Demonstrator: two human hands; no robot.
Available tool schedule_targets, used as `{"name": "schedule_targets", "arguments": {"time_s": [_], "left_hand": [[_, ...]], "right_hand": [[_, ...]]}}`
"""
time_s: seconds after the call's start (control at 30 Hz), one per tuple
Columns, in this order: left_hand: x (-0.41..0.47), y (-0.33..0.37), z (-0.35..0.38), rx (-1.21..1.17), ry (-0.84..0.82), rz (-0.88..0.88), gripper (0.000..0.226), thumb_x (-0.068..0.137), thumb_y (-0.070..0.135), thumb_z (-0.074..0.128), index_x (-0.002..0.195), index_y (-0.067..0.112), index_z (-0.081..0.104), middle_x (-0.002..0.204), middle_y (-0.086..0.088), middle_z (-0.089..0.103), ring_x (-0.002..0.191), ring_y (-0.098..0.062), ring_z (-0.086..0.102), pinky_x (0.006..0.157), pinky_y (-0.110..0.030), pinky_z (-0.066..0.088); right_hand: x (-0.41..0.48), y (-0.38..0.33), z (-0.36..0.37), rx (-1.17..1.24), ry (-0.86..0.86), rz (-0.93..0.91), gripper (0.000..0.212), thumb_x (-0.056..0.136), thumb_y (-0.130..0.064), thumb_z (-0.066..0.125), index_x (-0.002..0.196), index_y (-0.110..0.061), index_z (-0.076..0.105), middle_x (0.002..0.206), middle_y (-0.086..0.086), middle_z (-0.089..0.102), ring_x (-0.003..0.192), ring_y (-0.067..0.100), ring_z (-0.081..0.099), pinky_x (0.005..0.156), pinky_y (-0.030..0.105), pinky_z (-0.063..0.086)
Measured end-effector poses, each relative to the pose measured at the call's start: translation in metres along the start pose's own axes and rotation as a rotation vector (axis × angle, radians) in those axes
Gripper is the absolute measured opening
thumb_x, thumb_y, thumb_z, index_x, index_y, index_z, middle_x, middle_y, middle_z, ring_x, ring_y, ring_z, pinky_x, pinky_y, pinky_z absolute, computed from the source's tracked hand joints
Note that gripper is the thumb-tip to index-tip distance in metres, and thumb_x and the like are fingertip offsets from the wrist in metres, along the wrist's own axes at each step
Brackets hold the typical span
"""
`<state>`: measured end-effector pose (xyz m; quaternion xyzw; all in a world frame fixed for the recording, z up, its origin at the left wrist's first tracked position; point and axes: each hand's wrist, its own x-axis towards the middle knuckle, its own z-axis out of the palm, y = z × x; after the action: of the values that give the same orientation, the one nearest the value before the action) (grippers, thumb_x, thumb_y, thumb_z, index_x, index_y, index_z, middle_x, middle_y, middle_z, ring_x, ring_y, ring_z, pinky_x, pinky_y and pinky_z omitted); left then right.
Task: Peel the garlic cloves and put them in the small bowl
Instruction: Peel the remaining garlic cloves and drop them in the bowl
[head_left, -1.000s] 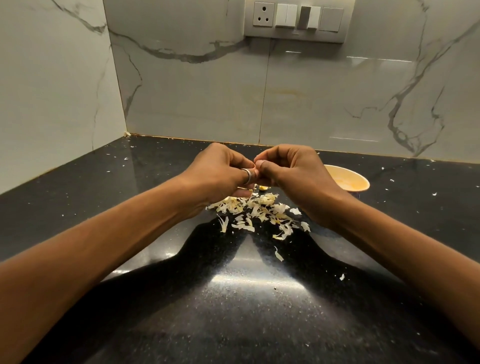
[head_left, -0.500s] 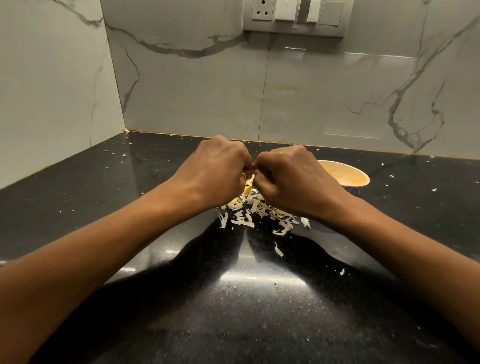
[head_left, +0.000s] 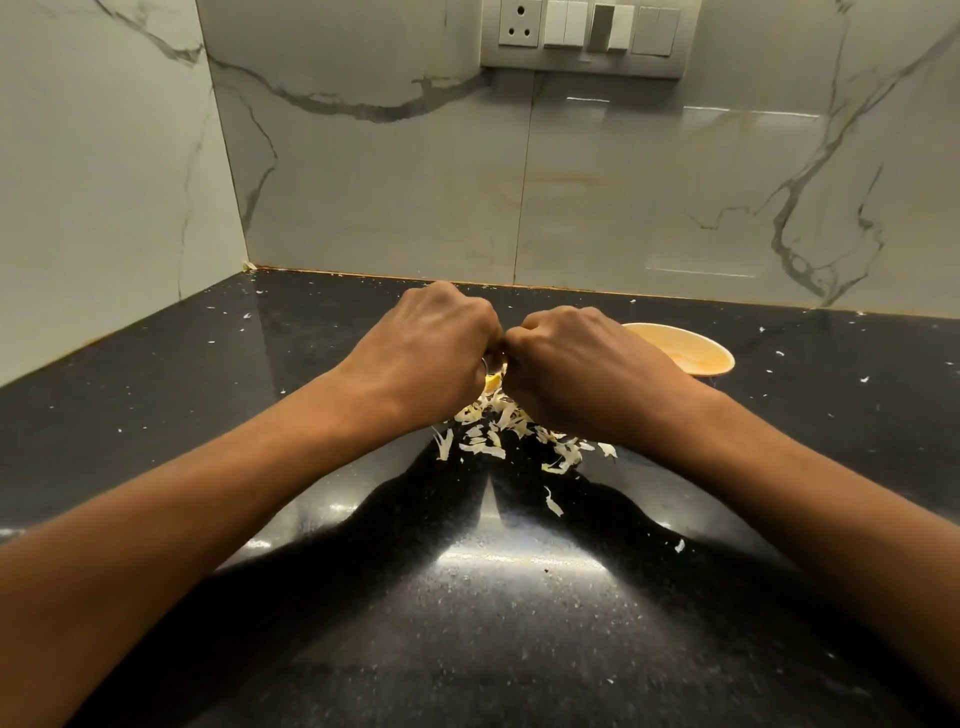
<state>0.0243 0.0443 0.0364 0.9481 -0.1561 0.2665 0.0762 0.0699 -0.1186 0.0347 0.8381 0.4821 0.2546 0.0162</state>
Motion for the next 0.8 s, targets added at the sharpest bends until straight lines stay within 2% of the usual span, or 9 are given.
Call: {"name": "schedule_targets", "arguments": {"time_s": [0.13,0.2,0.27,0.37,0.47,0.57,0.63,0.7,0.8], "left_hand": [[-0.001,0.002,0.0,-0.027,0.029,0.012,0.019,0.092,0.01,0.061,0.096,0.013,0.079,0.074,-0.005,0.069,0.06,-0.016,0.043,0.064,-0.028,0.037],[-0.001,0.003,-0.001,-0.028,0.042,0.002,0.018,0.089,0.007,0.061,0.087,0.011,0.078,0.057,0.005,0.05,0.052,-0.012,0.037,0.061,-0.027,0.033],[-0.001,0.003,0.0,-0.007,0.045,-0.005,0.019,0.085,0.005,0.059,0.075,0.011,0.073,0.052,0.008,0.036,0.05,-0.009,0.034,0.06,-0.028,0.03],[-0.001,0.002,0.003,0.026,0.05,-0.013,0.018,0.083,0.004,0.057,0.067,0.008,0.065,0.054,0.001,0.042,0.051,-0.007,0.032,0.059,-0.029,0.03],[0.0,0.001,0.003,-0.014,0.074,-0.006,0.022,0.082,0.002,0.057,0.074,0.012,0.075,0.059,-0.007,0.058,0.049,-0.008,0.035,0.058,-0.031,0.036],[0.0,0.001,0.001,-0.031,0.09,0.016,0.026,0.085,0.004,0.061,0.096,0.016,0.081,0.075,-0.006,0.072,0.05,-0.004,0.037,0.056,-0.016,0.029],[0.003,-0.002,0.0,-0.067,0.082,-0.003,0.019,0.09,0.011,0.065,0.099,0.018,0.081,0.077,0.001,0.073,0.053,-0.003,0.046,0.056,-0.012,0.032],[0.006,-0.006,-0.002,-0.187,0.062,-0.069,0.012,0.092,0.019,0.071,0.1,0.019,0.08,0.074,0.006,0.072,0.054,-0.004,0.059,0.054,-0.017,0.047],[0.008,-0.01,-0.002,-0.426,0.022,-0.207,0.013,0.088,0.018,0.077,0.1,0.017,0.08,0.075,0.002,0.073,0.061,-0.01,0.07,0.06,-0.031,0.062]], "right_hand": [[0.0,0.003,0.003,0.031,0.078,0.002,0.026,0.094,-0.02,0.05,0.08,-0.009,0.068,0.064,0.004,0.055,0.051,0.024,0.048,0.054,0.04,0.048],[0.0,0.004,0.005,0.059,0.135,0.011,0.029,0.091,-0.021,0.052,0.069,-0.008,0.065,0.058,0.005,0.053,0.046,0.025,0.044,0.048,0.037,0.043],[0.001,0.004,0.009,0.057,0.171,0.025,0.032,0.09,-0.022,0.053,0.063,-0.007,0.062,0.054,0.007,0.052,0.044,0.027,0.043,0.046,0.033,0.035],[0.003,0.002,0.015,0.045,0.19,0.062,0.036,0.089,-0.025,0.051,0.059,-0.007,0.06,0.052,0.008,0.051,0.042,0.027,0.04,0.049,0.03,0.028],[0.004,0.002,0.019,0.139,0.219,0.171,0.04,0.086,-0.031,0.045,0.055,-0.007,0.056,0.049,0.008,0.046,0.045,0.027,0.039,0.05,0.032,0.028],[0.003,0.004,0.018,0.435,0.266,0.347,0.039,0.088,-0.028,0.059,0.055,-0.008,0.065,0.048,0.008,0.057,0.046,0.024,0.054,0.047,0.036,0.044],[0.001,0.007,0.015,0.823,0.204,0.489,0.031,0.094,-0.02,0.063,0.069,-0.005,0.074,0.061,0.011,0.07,0.054,0.021,0.068,0.053,0.034,0.056],[-0.001,0.009,0.011,1.21,0.134,0.606,0.026,0.099,-0.012,0.058,0.083,0.001,0.075,0.074,0.016,0.073,0.062,0.02,0.069,0.058,0.026,0.057],[-0.002,0.014,0.009,1.416,0.11,0.671,0.024,0.1,-0.009,0.056,0.094,0.007,0.073,0.079,0.018,0.071,0.063,0.017,0.066,0.058,0.021,0.056]]}}
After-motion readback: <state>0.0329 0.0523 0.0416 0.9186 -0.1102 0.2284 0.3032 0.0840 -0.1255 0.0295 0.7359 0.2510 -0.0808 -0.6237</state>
